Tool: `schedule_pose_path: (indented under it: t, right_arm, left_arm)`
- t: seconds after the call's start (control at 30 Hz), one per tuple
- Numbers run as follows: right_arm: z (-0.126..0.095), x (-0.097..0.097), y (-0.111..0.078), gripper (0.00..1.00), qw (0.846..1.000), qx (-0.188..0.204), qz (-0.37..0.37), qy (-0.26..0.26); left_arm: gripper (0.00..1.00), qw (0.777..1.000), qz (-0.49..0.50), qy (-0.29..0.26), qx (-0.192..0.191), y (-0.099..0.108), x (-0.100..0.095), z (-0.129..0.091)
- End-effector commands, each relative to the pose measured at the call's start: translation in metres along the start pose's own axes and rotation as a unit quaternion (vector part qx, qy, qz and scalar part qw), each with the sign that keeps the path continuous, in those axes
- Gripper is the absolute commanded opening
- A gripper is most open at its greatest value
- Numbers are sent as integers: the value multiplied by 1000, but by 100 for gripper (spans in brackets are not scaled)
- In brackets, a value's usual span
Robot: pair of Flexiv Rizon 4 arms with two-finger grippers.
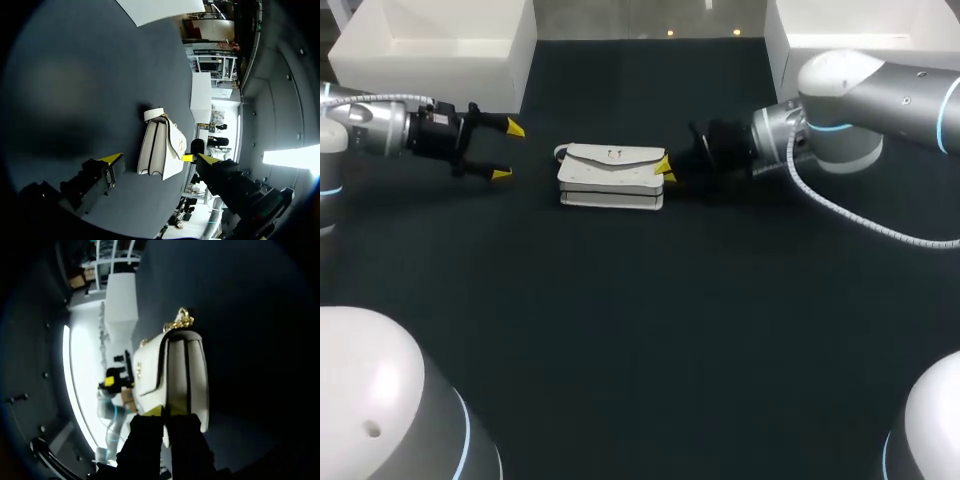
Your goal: Pick up the bag, open it, inspect its contents, close it, and place it on the opposite side
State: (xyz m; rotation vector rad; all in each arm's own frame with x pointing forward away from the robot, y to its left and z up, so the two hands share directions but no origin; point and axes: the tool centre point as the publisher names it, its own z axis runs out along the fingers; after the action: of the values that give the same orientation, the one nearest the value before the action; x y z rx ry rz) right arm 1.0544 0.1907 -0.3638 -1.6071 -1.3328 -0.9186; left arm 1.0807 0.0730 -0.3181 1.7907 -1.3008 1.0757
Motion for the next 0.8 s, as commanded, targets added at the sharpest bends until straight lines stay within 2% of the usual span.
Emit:
schedule_pose_path:
  t: [0.03,0.17,0.3,0.47,0.6,0.7,0.77,0.8]
  right_arm:
    - [1,-1,-1,0,1000,1,0,2]
    - [-7,-5,2,0,1000,2,2,5]
    - [-27,-8,11,0,1000,7,-4,5]
    - [-56,-13,22,0,1000,13,-16,-4]
    - [-80,-21,32,0,1000,4,-10,-10]
    - [-94,-31,37,0,1000,23,-2,-17]
    - [-94,-31,37,0,1000,23,-2,-17]
    - [-94,-31,37,0,1000,23,-2,-17]
  left_arm:
    - [100,1000,-1,-7,6,3,1,-4]
    - [100,999,11,-30,-15,3,3,-10]
    - [100,997,33,-67,-36,1,7,-21]
    - [100,986,59,-125,-91,-4,10,-41]
    - [100,976,69,-184,-98,-8,11,-59]
    - [100,961,77,-242,-106,-8,10,-69]
    - [100,950,85,-281,-108,-8,12,-76]
    - [100,950,85,-281,-108,-8,12,-76]
